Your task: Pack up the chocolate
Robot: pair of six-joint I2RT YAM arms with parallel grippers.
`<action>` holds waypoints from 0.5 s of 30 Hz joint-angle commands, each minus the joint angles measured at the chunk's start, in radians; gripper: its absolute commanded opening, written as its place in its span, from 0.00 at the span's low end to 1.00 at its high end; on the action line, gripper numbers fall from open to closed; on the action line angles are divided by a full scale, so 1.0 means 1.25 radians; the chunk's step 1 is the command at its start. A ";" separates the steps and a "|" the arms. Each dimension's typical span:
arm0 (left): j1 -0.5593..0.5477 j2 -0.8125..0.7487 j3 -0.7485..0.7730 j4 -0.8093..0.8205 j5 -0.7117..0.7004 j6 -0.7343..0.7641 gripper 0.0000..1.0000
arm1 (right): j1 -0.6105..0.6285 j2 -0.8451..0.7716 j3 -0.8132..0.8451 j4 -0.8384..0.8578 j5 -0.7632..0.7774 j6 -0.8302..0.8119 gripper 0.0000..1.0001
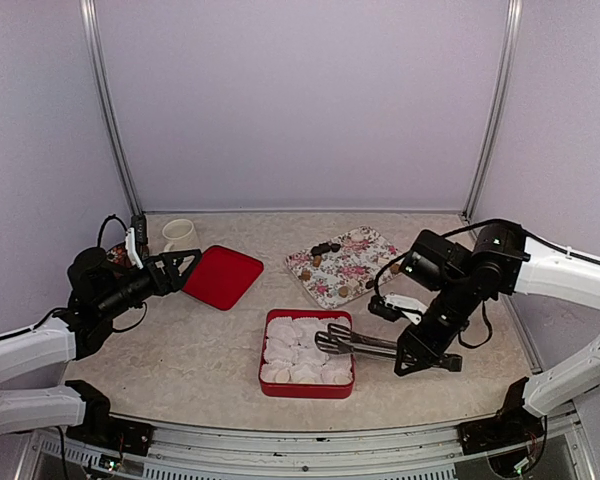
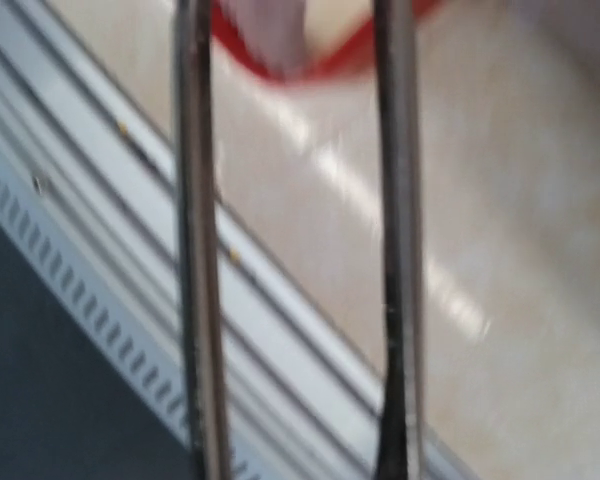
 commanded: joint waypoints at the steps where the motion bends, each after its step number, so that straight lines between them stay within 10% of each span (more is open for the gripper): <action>1: 0.005 0.006 0.009 0.020 0.000 0.010 0.99 | -0.008 -0.018 0.056 0.101 0.078 0.014 0.33; 15: 0.007 0.025 0.009 0.045 0.000 0.001 0.99 | -0.323 -0.012 0.006 0.363 0.177 -0.083 0.35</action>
